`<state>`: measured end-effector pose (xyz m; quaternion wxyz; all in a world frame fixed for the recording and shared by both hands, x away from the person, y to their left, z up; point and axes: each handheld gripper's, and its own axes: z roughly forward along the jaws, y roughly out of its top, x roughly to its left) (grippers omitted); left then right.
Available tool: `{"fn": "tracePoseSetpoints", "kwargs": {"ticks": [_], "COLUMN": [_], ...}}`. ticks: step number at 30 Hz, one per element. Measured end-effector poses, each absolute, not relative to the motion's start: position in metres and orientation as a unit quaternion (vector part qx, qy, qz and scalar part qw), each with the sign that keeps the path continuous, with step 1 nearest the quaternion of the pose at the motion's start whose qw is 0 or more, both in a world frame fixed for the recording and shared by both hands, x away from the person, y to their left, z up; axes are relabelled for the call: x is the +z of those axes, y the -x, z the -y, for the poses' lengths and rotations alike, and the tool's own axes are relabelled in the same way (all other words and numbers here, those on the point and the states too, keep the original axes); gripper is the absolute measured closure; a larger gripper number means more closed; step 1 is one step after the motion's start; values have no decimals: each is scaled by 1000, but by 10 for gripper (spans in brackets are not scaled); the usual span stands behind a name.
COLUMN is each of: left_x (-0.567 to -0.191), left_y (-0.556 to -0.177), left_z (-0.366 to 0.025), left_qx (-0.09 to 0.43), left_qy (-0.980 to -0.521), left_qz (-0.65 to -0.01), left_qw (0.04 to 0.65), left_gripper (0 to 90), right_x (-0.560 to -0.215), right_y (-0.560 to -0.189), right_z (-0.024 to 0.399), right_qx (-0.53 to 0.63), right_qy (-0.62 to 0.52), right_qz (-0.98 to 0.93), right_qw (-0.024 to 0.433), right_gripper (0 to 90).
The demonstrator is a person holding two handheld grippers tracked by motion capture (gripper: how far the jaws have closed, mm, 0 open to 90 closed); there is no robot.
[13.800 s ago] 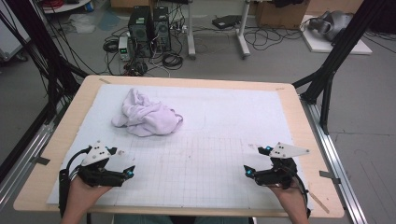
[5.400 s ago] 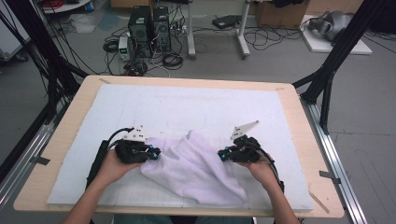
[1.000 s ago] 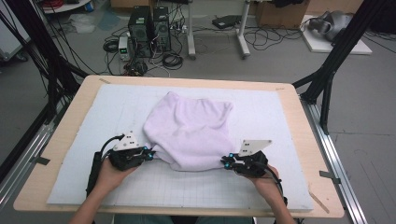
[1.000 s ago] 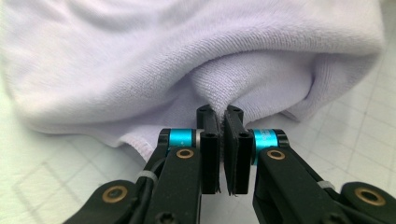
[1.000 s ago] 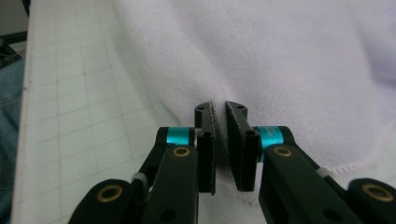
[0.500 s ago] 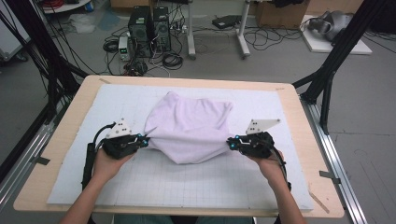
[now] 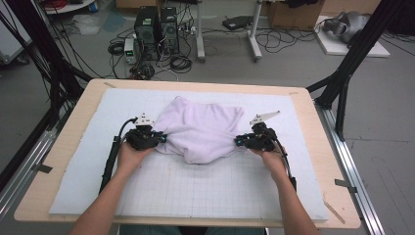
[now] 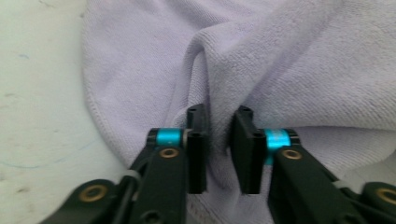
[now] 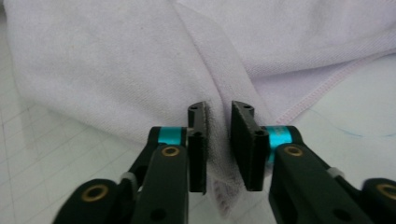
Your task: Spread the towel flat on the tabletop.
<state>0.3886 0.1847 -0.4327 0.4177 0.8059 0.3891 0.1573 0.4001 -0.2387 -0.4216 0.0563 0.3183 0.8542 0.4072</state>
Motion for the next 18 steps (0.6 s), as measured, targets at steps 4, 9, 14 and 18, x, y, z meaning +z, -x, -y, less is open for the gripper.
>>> {"fn": "tracePoseSetpoints", "kwargs": {"ticks": [4,9,14,18], "left_x": [-420,-407,-404,-411], "left_y": [-378,-360,-343,-335], "left_z": [-197,-209,-210,-198], "left_qx": [160,173,167,146], "left_qy": [-792,-782,-792,-803], "left_qz": [-393,-384,-359,-328], "left_qw": [440,459,464,475], "left_gripper": [578,543,576,678], "right_x": [-408,-392,-385,-388], "right_y": [-388,-367,-347,-336], "right_z": [244,250,244,229], "right_qx": [421,435,439,444], "right_qy": [-318,-299,-268,-239], "right_qz": [-847,-843,-851,-858], "right_qw": [71,104,103,100], "right_gripper": [654,612,586,562]}}
